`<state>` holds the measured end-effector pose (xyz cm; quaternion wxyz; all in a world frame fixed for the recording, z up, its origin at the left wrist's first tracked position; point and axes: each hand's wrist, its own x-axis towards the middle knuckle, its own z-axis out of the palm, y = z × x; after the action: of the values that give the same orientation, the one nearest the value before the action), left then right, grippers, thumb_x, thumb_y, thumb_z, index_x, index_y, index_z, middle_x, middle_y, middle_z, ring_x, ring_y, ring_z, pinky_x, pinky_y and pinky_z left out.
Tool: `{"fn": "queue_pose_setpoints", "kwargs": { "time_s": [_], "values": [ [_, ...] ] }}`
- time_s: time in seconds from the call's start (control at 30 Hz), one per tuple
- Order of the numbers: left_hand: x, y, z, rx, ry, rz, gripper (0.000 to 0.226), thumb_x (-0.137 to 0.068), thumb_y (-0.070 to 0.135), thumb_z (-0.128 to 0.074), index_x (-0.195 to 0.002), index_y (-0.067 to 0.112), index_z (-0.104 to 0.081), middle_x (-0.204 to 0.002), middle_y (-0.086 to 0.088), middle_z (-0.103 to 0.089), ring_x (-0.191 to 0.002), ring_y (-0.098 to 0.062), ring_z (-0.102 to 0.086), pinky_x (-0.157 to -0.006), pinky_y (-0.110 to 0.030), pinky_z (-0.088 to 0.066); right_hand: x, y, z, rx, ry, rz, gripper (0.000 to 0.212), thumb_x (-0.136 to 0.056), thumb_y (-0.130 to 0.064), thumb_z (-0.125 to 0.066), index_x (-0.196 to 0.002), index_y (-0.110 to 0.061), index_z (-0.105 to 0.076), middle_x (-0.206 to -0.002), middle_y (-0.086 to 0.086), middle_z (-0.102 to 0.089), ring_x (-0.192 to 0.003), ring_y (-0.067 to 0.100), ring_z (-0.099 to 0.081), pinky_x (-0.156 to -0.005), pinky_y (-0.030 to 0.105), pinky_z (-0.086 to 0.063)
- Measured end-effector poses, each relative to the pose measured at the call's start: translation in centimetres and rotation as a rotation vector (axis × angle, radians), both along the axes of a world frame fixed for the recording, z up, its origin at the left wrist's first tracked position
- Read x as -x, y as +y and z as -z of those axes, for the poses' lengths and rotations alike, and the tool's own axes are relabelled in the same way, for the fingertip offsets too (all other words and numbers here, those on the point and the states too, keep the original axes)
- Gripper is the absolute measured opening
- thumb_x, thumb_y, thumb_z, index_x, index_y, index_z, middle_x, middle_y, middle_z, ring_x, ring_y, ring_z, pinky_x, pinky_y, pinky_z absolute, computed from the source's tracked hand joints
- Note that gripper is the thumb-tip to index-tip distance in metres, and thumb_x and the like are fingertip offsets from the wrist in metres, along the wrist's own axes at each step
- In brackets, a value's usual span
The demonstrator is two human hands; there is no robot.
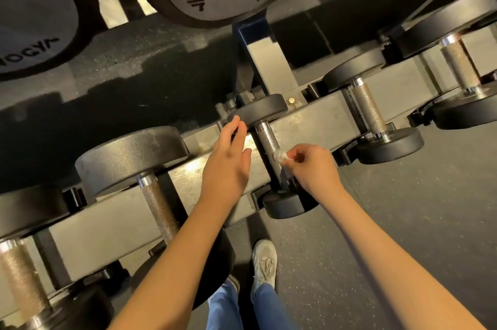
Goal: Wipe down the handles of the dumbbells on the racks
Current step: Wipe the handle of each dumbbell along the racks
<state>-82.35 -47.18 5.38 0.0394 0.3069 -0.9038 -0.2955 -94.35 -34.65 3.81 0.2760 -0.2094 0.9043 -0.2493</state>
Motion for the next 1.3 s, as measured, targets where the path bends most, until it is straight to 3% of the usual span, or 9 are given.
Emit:
{"fn": "queue_pose_setpoints", "kwargs": {
  "time_s": [0.13,0.3,0.57,0.67,0.8,0.97,1.13,1.23,1.3],
  "values": [
    [0.0,0.1,-0.1,-0.012,0.008,-0.011,0.054,-0.099,0.020,-0.044,-0.150,0.015,-0.026,-0.159,0.001,-0.015,-0.137,-0.015,-0.031,-0.093,-0.014,-0.029,-0.5,1.6,0.0,-0.167,0.051,-0.124,0.009,-0.083,-0.023,-0.070,-0.078,-0.020,-0.063,-0.073,-0.002,-0.060,-0.070,0.016,-0.055,-0.058,0.023,-0.036],
    [-0.1,0.1,0.0,-0.021,0.021,-0.022,0.053,-0.099,0.016,-0.045,-0.149,0.013,-0.027,-0.159,0.000,-0.015,-0.139,-0.016,-0.029,-0.096,-0.018,-0.029,-1.5,0.0,1.0,0.084,0.051,0.082,0.017,-0.085,-0.026,-0.070,-0.077,-0.011,-0.068,-0.068,0.003,-0.067,-0.065,0.018,-0.062,-0.061,0.032,-0.049],
    [0.0,0.0,0.3,-0.024,0.009,-0.029,0.055,-0.099,0.016,-0.043,-0.151,0.015,-0.023,-0.159,0.002,-0.013,-0.143,-0.015,-0.022,-0.099,-0.016,-0.024,-0.5,-5.1,1.2,0.288,0.146,0.202,0.018,-0.086,-0.028,-0.069,-0.079,-0.012,-0.073,-0.068,-0.001,-0.066,-0.065,0.016,-0.060,-0.065,0.035,-0.050],
    [0.0,-0.1,0.4,-0.011,0.001,-0.032,0.055,-0.100,0.017,-0.042,-0.151,0.017,-0.021,-0.160,0.003,-0.011,-0.143,-0.013,-0.018,-0.098,-0.015,-0.021,0.1,-6.3,1.4,0.307,0.163,0.206,0.017,-0.087,-0.028,-0.068,-0.088,-0.013,-0.075,-0.077,-0.003,-0.068,-0.071,0.011,-0.061,-0.071,0.032,-0.052],
    [0.0,0.0,0.3,-0.045,0.029,-0.033,0.054,-0.100,0.017,-0.042,-0.151,0.016,-0.022,-0.159,0.003,-0.012,-0.144,-0.012,-0.016,-0.099,-0.015,-0.020,-0.4,-4.1,1.6,0.321,0.131,0.136,0.018,-0.085,-0.026,-0.070,-0.093,-0.011,-0.074,-0.083,-0.008,-0.065,-0.073,0.003,-0.055,-0.066,0.009,-0.039],
    [0.0,-0.2,0.3,-0.096,0.025,-0.024,0.057,-0.098,0.016,-0.044,-0.151,0.015,-0.022,-0.159,0.002,-0.012,-0.144,-0.014,-0.018,-0.106,-0.020,-0.024,-1.2,-0.2,1.4,0.153,0.109,0.049,0.013,-0.082,-0.022,-0.074,-0.089,-0.011,-0.073,-0.082,-0.006,-0.061,-0.064,0.000,-0.049,-0.055,0.008,-0.034],
    [-0.6,0.7,0.2,-0.034,0.000,-0.066,0.052,-0.095,0.018,-0.050,-0.145,0.013,-0.036,-0.147,-0.002,-0.035,-0.131,-0.017,-0.034,-0.110,-0.032,-0.025,-1.6,2.2,0.7,-0.068,0.029,-0.028,0.004,-0.082,-0.023,-0.072,-0.083,-0.020,-0.075,-0.081,0.002,-0.070,-0.070,0.019,-0.062,-0.065,0.028,-0.048],
    [-1.1,2.1,0.5,-0.177,-0.010,-0.078,0.035,-0.096,0.021,-0.049,-0.129,0.013,-0.055,-0.127,0.001,-0.051,-0.116,-0.014,-0.047,-0.099,-0.027,-0.036,-2.0,2.3,0.0,0.057,0.047,0.020,0.010,-0.084,-0.020,-0.071,-0.092,-0.017,-0.076,-0.084,-0.001,-0.070,-0.070,0.014,-0.061,-0.065,0.023,-0.046],
    [-1.0,2.8,0.7,-0.430,-0.001,-0.078,0.028,-0.096,0.021,-0.050,-0.120,0.013,-0.062,-0.118,0.000,-0.058,-0.106,-0.014,-0.055,-0.090,-0.026,-0.043,-2.2,2.0,-0.7,0.225,0.002,0.112,0.014,-0.085,-0.016,-0.070,-0.097,-0.013,-0.076,-0.085,-0.003,-0.069,-0.072,0.008,-0.060,-0.068,0.021,-0.048]
  ]
}}
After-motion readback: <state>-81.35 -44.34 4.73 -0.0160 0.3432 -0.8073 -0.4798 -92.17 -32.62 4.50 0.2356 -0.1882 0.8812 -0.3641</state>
